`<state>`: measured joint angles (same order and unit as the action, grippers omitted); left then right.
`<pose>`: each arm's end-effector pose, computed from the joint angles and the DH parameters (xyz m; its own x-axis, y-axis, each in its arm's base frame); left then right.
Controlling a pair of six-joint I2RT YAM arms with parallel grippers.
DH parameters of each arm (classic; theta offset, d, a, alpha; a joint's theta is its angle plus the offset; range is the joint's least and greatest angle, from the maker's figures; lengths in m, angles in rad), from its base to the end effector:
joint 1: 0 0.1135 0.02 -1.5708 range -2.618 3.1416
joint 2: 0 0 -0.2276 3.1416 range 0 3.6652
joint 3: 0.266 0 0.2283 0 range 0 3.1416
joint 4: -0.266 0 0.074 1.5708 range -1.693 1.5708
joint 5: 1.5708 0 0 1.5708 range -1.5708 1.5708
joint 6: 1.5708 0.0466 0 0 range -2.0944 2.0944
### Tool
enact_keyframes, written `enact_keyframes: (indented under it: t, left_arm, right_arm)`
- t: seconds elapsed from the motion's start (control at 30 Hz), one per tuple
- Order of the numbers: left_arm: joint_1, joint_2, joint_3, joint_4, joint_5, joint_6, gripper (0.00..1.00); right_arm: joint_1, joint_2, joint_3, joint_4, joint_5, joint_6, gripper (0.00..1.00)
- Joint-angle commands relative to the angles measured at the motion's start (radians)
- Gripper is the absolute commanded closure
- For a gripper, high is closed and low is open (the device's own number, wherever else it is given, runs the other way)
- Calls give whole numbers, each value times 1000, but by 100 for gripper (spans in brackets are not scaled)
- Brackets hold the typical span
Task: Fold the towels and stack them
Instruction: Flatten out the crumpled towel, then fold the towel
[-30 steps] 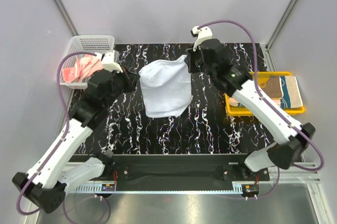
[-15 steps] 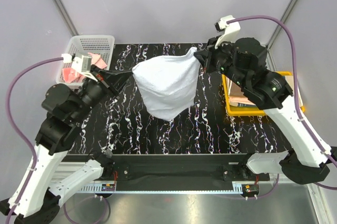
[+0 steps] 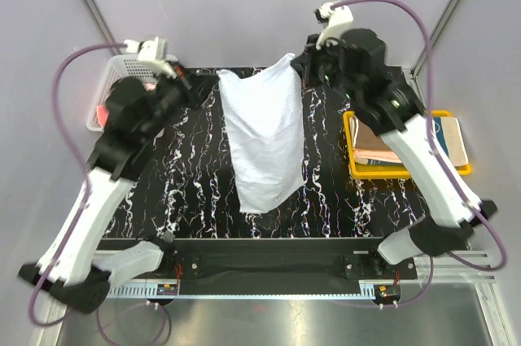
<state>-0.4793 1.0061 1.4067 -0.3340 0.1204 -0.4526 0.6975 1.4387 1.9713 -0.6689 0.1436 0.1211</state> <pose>0.1728 -0.0961 0.4549 -0.1936 -0.3886 -0.9008 0.5332 0.7291 -0.4291 0.2099 0.1672 0.4863 -0.1670 0.0160 -0.9858 -0.5106 0.8540 0.1004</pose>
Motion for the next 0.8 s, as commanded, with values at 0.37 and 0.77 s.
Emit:
enact_keyframes:
  t: [0.37,0.77]
  left_arm:
    - [242,894,334,250,61,-90,100]
    - [257,1025,357,254,67,-51,100]
  right_arm:
    - [-394,730,199,203,-243,107,100]
    - [-428,733,121,307,-256,98,100]
